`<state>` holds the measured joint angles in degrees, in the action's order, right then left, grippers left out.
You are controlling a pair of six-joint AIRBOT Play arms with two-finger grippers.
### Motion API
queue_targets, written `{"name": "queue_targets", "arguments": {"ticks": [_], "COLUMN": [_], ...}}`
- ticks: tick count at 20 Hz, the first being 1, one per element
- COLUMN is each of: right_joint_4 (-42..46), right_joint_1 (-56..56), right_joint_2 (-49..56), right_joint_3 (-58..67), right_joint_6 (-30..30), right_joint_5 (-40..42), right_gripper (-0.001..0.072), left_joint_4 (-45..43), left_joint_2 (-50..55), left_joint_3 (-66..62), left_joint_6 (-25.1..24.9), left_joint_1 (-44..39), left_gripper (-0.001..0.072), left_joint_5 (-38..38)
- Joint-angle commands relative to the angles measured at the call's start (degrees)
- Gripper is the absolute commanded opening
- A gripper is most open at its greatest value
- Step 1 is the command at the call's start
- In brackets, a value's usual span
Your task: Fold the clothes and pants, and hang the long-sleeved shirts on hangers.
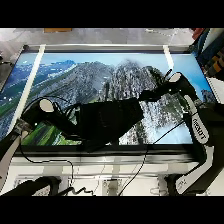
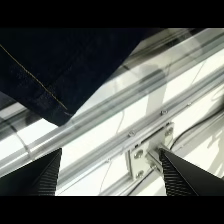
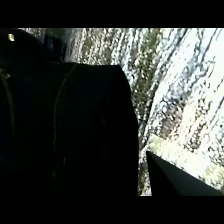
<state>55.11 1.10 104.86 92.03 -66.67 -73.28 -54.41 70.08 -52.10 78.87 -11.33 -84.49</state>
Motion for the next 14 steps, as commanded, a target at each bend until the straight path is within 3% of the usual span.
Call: {"name": "queue_targets", "arguments": {"ticks": [1,6,14], "right_joint_4": [-0.3,5.0,-2.6], "right_joint_1": [-0.1,-0.3,-0.1], "right_joint_2": [0.4,3.0,10.0], "right_joint_3": [1.8,1.6,1.6], "right_joint_6": [0.3,-5.6,-7.2], "right_joint_5": [-2.8,-4.2,-7.2], "right_gripper": [0.0585,0.0585,0.0584], "left_joint_4": [0.0,0.0,0.0], "left_joint_2": [0.0,0.0,0.0], "left_joint_3": [0.0,0.0,0.0], "left_joint_6": [0.0,0.0,0.0], "left_joint_1": [0.0,0.0,0.0], "left_gripper": [0.0695,0.0695,0.0695], "left_joint_5": [2.1,2.4,2.4]}}
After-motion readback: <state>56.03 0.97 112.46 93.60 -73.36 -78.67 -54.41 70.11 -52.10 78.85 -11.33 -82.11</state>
